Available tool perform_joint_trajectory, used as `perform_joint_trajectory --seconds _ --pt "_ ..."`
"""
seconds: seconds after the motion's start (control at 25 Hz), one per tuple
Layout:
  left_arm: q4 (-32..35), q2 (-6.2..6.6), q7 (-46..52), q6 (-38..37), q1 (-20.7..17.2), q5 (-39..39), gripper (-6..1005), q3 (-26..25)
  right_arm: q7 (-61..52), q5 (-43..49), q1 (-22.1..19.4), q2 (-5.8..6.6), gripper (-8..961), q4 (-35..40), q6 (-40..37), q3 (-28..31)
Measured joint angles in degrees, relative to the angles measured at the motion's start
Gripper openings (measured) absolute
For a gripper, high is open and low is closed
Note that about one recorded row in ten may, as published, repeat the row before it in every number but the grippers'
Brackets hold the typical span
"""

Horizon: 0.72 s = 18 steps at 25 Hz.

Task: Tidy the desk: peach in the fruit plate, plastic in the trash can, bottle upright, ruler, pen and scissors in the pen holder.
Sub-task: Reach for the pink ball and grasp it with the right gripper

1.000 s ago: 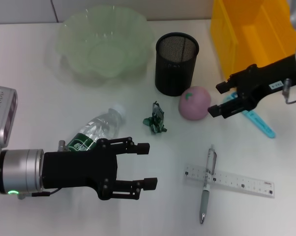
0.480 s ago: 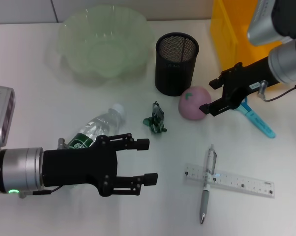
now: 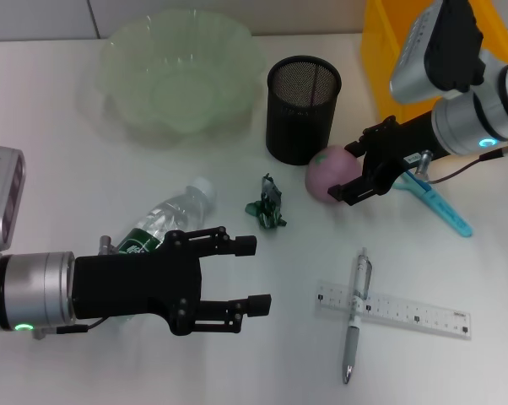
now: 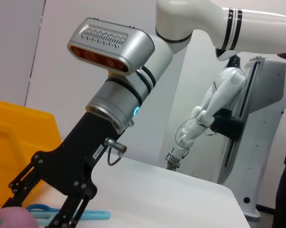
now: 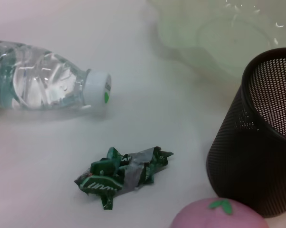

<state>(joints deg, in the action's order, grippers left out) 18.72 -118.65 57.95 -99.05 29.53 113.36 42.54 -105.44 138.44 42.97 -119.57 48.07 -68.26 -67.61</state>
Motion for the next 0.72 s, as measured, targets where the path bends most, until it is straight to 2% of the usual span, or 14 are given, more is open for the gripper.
perform_joint_trajectory --seconds 0.32,0.52,0.72 --pt "0.0 0.08 0.03 -0.02 0.0 0.0 797 0.0 0.23 -1.23 -0.11 -0.05 775 -1.02 1.86 -2.63" --pt "0.11 0.16 -0.04 -0.03 0.0 0.01 797 0.0 0.93 -3.55 -1.16 0.13 606 -0.19 1.92 -2.45" --pt "0.28 0.17 -0.1 -0.01 -0.04 0.02 797 0.0 1.1 -4.31 -1.68 0.27 358 0.54 1.76 -2.15"
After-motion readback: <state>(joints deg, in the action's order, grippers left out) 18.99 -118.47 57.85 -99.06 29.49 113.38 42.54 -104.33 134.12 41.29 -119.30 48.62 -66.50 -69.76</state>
